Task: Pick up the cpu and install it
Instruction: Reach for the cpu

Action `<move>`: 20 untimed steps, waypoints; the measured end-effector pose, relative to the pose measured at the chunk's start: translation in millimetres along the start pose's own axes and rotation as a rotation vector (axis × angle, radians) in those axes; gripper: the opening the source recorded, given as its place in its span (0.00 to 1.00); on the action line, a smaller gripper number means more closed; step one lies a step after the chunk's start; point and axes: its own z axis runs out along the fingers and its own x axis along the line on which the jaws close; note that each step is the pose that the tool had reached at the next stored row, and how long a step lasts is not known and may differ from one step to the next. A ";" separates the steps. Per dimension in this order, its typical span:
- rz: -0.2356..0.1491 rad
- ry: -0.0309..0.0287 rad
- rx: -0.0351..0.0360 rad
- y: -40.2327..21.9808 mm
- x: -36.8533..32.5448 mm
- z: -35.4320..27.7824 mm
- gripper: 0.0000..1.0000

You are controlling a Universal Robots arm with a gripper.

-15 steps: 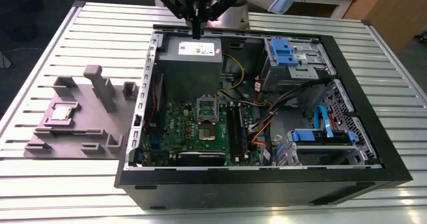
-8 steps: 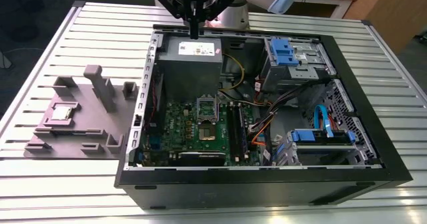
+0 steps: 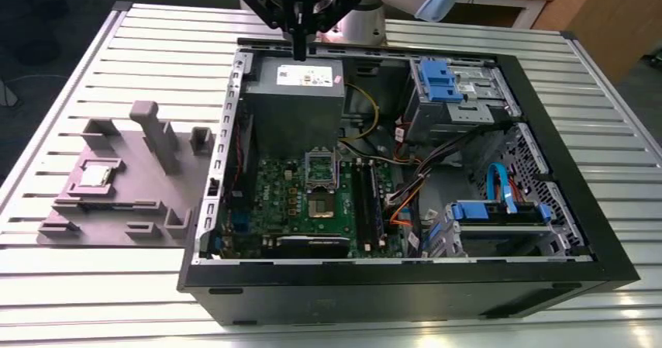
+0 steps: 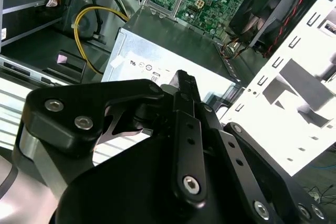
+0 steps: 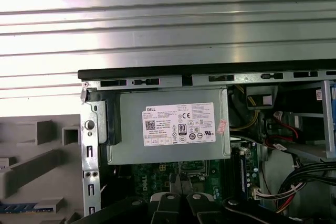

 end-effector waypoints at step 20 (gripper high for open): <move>0.000 -0.0001 -0.0001 -0.5 6.0 -0.1 0.10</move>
